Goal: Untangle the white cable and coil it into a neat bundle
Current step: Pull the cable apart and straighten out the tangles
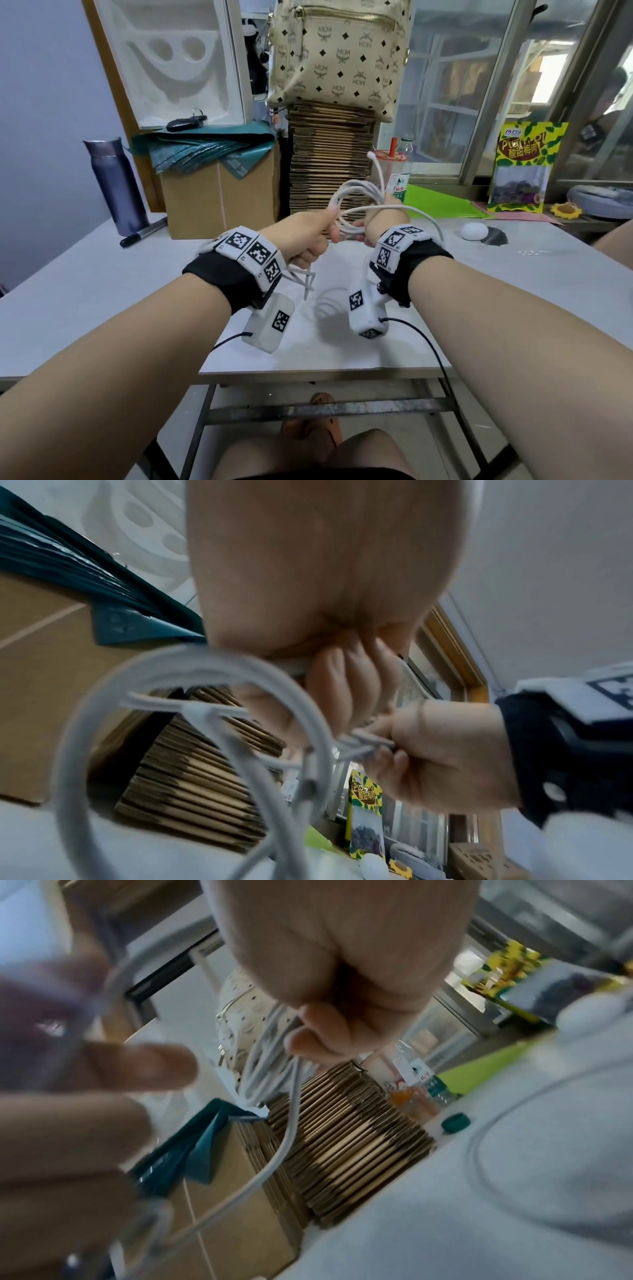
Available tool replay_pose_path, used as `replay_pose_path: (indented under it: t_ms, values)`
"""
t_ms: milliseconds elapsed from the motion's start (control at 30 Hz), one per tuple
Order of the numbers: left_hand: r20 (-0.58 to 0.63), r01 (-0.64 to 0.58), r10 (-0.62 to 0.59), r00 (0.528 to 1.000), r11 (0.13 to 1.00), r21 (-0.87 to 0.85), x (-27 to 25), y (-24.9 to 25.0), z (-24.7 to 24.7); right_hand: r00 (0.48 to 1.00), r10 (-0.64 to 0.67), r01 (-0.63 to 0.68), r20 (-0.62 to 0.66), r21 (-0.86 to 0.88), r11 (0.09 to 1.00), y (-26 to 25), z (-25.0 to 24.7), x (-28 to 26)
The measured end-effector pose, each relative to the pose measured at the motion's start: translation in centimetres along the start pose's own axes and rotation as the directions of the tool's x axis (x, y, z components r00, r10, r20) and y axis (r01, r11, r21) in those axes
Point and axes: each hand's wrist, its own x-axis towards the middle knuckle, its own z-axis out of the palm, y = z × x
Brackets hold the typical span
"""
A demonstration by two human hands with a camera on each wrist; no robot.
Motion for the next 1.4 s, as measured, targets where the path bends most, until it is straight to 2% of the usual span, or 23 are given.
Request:
replay_pose_path:
  t_ms: [100, 167, 267, 333, 367, 433, 500, 567, 600, 667, 733, 767, 833, 867, 900, 933, 1000, 1100, 1133, 1200, 1267, 1333, 1400]
  values:
    - [-0.233, 0.004, -0.020, 0.972, 0.998, -0.068, 0.4, 0.0, 0.0, 0.984, -0.007, 0.045, -0.176, 0.210, 0.977, -1.3, 1.0, 0.0]
    - [-0.374, 0.002, 0.027, 0.927, 0.997, 0.077, 0.7, -0.5, -0.6, 0.985, -0.025, 0.069, -0.172, 0.254, 0.965, -1.6, 1.1, 0.0]
    - [-0.458, -0.099, 0.212, 0.864, 0.961, 0.258, 0.8, -0.7, -1.1, 0.992, -0.041, 0.073, -0.119, 0.276, 0.958, -1.4, 0.8, -0.1]
    - [-0.435, -0.154, 0.251, 0.865, 0.957, 0.245, 1.0, -0.5, -1.3, 0.994, -0.044, 0.068, -0.096, 0.270, 0.960, -1.4, 0.6, -0.3]
    - [-0.393, -0.155, 0.222, 0.893, 0.969, 0.194, 1.2, -0.4, -1.4, 0.995, -0.045, 0.068, -0.090, 0.268, 0.961, -1.4, 0.4, -0.4]
    - [-0.241, -0.135, 0.142, 0.960, 0.990, 0.043, 1.2, -0.3, -1.5, 0.998, -0.050, 0.060, -0.045, 0.268, 0.961, -1.5, 0.2, -0.8]
    - [-0.098, -0.134, 0.120, 0.988, 0.981, -0.144, 1.4, -0.4, -1.5, 0.995, -0.094, 0.089, 0.016, 0.199, 0.976, -1.4, 0.3, -1.3]
    - [-0.077, -0.157, 0.140, 0.987, 0.936, -0.315, 1.5, -0.2, -1.1, 0.988, -0.131, 0.118, 0.079, 0.158, 0.980, -1.2, 0.8, -1.7]
    - [-0.128, -0.177, 0.141, 0.982, 0.923, -0.341, 1.7, -0.1, -0.8, 0.987, -0.123, 0.103, 0.107, 0.173, 0.980, -1.1, 1.1, -1.9]
    - [-0.308, -0.174, 0.117, 0.944, 0.971, -0.164, 1.7, 0.0, -0.7, 0.984, -0.091, 0.059, 0.154, 0.203, 0.977, -1.0, 1.4, -2.0]
    - [-0.495, -0.114, 0.224, 0.839, 0.963, 0.243, 1.7, -0.4, -0.9, 0.975, -0.075, 0.046, 0.209, 0.138, 0.989, -0.7, 1.5, -1.8]
    - [-0.526, -0.079, 0.337, 0.781, 0.889, 0.452, 1.6, -0.6, -1.1, 0.968, -0.075, 0.057, 0.240, 0.080, 0.995, -0.5, 1.6, -1.7]
    - [-0.453, 0.003, 0.569, 0.686, 0.621, 0.784, 1.1, -0.8, -1.0, 0.950, -0.077, 0.087, 0.302, -0.020, 0.996, 0.0, 1.8, -1.7]
    - [-0.373, 0.047, 0.641, 0.671, 0.466, 0.884, 1.1, -0.9, -1.0, 0.939, -0.085, 0.105, 0.333, -0.042, 0.994, 0.1, 1.9, -1.6]
    - [-0.298, 0.078, 0.656, 0.693, 0.343, 0.936, 1.1, -0.6, -0.9, 0.927, -0.098, 0.123, 0.361, -0.047, 0.991, 0.2, 2.0, -1.8]
    - [-0.257, 0.097, 0.622, 0.739, 0.279, 0.955, 1.1, -0.3, -0.8, 0.915, -0.113, 0.135, 0.387, -0.032, 0.990, 0.2, 2.0, -1.9]
    - [-0.272, 0.120, 0.455, 0.848, 0.334, 0.935, 1.2, 0.0, -0.9, 0.893, -0.137, 0.148, 0.428, 0.009, 0.989, 0.0, 1.9, -2.2]
    - [-0.336, 0.121, 0.222, 0.915, 0.643, 0.756, 1.3, -0.4, -1.7, 0.909, -0.140, 0.148, 0.394, 0.009, 0.989, -0.3, 1.7, -2.4]
    - [-0.354, 0.125, 0.193, 0.915, 0.700, 0.703, 1.4, -0.8, -1.9, 0.929, -0.136, 0.141, 0.343, 0.010, 0.990, -0.3, 1.6, -2.3]
    - [-0.397, 0.159, 0.184, 0.899, 0.708, 0.688, 1.5, -1.2, -2.2, 0.965, -0.113, 0.108, 0.237, 0.033, 0.994, -0.5, 1.3, -1.8]
    - [-0.466, 0.220, 0.157, 0.871, 0.724, 0.654, 1.6, -1.5, -2.7, 0.976, -0.020, 0.031, 0.219, -0.045, 0.999, -0.5, 0.8, -1.5]
    - [-0.515, 0.250, 0.102, 0.851, 0.783, 0.569, 1.8, -1.6, -3.1, 0.944, 0.091, 0.009, 0.316, -0.303, 0.953, -0.3, 0.4, -1.8]
    - [-0.543, 0.264, 0.046, 0.839, 0.837, 0.479, 2.1, -1.6, -3.5, 0.850, 0.197, 0.041, 0.488, -0.435, 0.900, 0.3, 0.5, -2.3]
